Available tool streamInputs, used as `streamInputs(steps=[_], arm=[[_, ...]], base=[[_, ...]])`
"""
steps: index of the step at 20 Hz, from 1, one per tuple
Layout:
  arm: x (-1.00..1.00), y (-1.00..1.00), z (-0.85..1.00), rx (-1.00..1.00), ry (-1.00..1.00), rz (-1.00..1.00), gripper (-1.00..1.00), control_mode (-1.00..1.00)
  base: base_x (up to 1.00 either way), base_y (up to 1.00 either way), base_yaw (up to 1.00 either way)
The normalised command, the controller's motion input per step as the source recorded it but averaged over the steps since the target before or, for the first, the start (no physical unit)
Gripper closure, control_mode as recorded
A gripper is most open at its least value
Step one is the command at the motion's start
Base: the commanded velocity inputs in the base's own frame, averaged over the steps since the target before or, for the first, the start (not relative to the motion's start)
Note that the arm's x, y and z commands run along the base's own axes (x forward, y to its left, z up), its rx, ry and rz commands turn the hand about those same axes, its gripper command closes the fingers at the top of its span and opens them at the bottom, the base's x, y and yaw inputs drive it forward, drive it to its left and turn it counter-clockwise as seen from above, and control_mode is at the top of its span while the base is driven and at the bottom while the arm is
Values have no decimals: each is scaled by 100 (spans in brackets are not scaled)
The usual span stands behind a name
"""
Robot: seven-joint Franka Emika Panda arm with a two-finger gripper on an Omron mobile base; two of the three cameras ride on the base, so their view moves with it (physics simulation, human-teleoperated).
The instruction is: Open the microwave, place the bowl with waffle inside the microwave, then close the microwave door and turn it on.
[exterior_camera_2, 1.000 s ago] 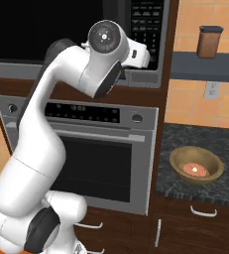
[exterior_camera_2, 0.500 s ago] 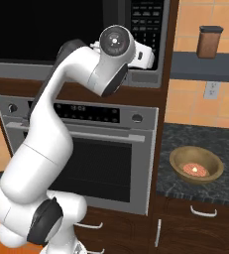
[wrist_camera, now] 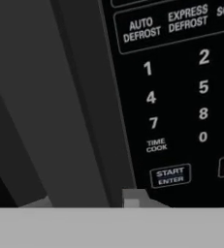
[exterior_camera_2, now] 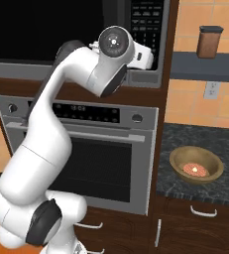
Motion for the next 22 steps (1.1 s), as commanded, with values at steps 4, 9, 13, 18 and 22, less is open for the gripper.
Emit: streamInputs(steps=[4,9,13,18,22], arm=[[-91,11,0,1,-3,-20,100,-100],[-100,1,0,0,-13,-28,100,-100],[-100,9,0,0,-8,-11,100,-100],[-100,32,0,0,-7,-29,100,-100],[-100,45,0,0,-3,-42,100,-100]], base=[[0,0,0],[0,0,0],[0,0,0],[0,0,0],[0,0,0]])
